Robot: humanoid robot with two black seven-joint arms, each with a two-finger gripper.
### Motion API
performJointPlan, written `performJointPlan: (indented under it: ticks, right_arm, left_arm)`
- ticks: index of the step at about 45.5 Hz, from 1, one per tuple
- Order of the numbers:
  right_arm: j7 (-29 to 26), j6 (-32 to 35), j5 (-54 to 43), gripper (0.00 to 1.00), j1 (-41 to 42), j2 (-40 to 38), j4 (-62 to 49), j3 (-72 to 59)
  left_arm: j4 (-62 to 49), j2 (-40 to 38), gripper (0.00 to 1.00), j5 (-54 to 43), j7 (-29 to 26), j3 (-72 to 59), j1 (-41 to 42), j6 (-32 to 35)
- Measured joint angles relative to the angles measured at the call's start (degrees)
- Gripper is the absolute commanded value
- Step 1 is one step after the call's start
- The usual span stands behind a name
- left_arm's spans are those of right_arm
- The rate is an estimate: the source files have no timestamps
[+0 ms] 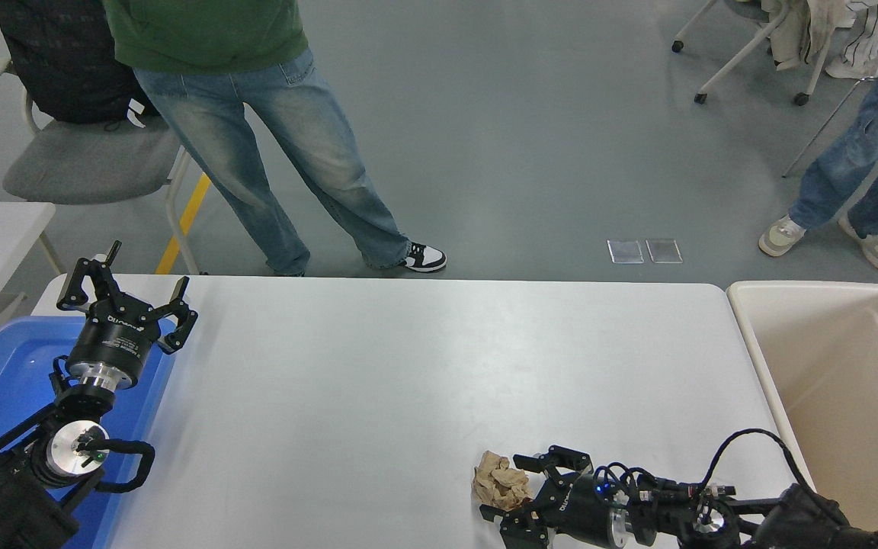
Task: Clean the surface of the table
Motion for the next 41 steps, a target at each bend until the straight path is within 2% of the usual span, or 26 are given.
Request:
performJointPlan:
  ticks: [2,5,8,9,26,41]
  right_arm:
    - [0.2,0.0,0.0,0.23,0.0,0.0,-0.1,0.0]
    - [0.3,0.1,0.0,0.17,0.0,0.0,-0.2,-0.1]
    - [0.5,0.1,0.1,0.01,0.0,-0.1,-0.2,-0.1]
    - [0.5,0.2,0.1,0.0,0.0,-0.1,-0.2,-0.1]
    - [0.9,2.2,3.6,0.0,1.8,-1.0,1.0,-0.5]
    - [1.1,6.6,15.8,0.0,11.7,-10.4,16.4,-4.6]
  left_arm:
    - [0.0,0.0,0.99,0.0,0.0,0.0,0.0,0.0]
    - [0.0,0.0,0.99,0.0,0.0,0.0,0.0,0.0]
    - [0.0,0.0,0.99,0.0,0.0,0.0,0.0,0.0]
    - [0.0,0.0,0.99,0.0,0.0,0.0,0.0,0.0]
    - [0.0,0.0,0.99,0.0,0.0,0.0,0.0,0.0]
    - [0.0,0.0,0.99,0.0,0.0,0.0,0.0,0.0]
